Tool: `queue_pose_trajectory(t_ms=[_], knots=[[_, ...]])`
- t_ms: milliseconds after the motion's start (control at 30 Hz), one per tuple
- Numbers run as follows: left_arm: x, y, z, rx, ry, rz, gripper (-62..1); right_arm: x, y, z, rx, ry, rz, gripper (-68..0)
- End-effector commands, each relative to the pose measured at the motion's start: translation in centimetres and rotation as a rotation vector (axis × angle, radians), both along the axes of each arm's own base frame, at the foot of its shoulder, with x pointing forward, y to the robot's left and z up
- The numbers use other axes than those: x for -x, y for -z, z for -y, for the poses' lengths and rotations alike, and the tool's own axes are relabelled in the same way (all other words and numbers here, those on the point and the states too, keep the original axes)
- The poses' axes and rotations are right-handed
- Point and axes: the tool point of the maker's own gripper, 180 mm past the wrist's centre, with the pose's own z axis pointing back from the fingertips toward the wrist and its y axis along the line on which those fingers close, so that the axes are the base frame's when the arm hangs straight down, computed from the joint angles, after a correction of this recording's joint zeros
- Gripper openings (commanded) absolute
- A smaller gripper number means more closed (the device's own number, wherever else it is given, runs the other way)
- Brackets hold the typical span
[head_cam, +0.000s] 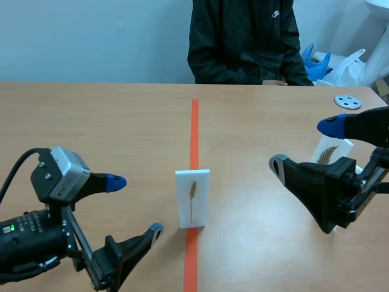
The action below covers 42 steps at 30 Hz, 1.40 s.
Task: Sort the leaf by its shape. The table is split by an orange tape line. A compound leaf with several leaflets goes to the left side, a simple leaf with one blade goes to the right side. Return to the home posture when a red brick is placed on the table.
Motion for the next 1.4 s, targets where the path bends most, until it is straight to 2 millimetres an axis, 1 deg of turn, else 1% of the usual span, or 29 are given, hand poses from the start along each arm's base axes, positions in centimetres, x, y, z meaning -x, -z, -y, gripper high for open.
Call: queue_pose_trajectory(t_ms=[0,200,333,567,733,867,1000,1033,1233,1267,1367], knots=[[-0.3,-0.7,0.7,0.023,0.018,0.034,1.4,-0.4,-0.9,-0.1,-0.022,0.002,0.031,0.4],[-0.2,1.1,2.2,0.015,0.079,0.047,1.4,-0.4,-0.9,-0.1,-0.023,0.002,0.031,0.4],[-0.8,2.3,2.8,0.008,0.07,0.037,1.4,-0.4,-1.0,-0.1,-0.026,0.002,0.036,0.4],[-1.6,3.5,4.7,0.027,0.083,0.044,1.4,-0.4,-1.1,-0.1,-0.03,0.002,0.04,0.4],[-2.3,3.7,6.1,0.047,0.073,0.066,1.4,-0.4,-1.1,-0.1,-0.03,0.002,0.04,0.4],[-2.9,4.1,6.6,0.039,0.059,0.07,1.4,-0.4,-1.1,-0.1,-0.03,0.002,0.04,0.4],[-3.5,5.1,6.6,0.001,0.034,0.07,1.4,-0.4,-1.1,-0.1,-0.029,0.002,0.04,0.4],[-3.6,5.2,6.6,-0.003,0.03,0.07,0.7,-0.4,-1.1,-0.1,-0.029,0.002,0.04,0.4],[-3.5,5.4,6.6,-0.001,0.032,0.069,-15.8,-0.4,-1.1,-0.1,-0.029,0.002,0.04,0.4],[-3.5,5.4,6.6,-0.001,0.032,0.07,-17.5,-0.4,-1.1,-0.1,-0.029,0.002,0.04,0.4],[-3.6,5.1,6.6,0.013,0.03,0.078,-19.4,-0.4,-1.1,-0.1,-0.029,0.002,0.04,0.4]])
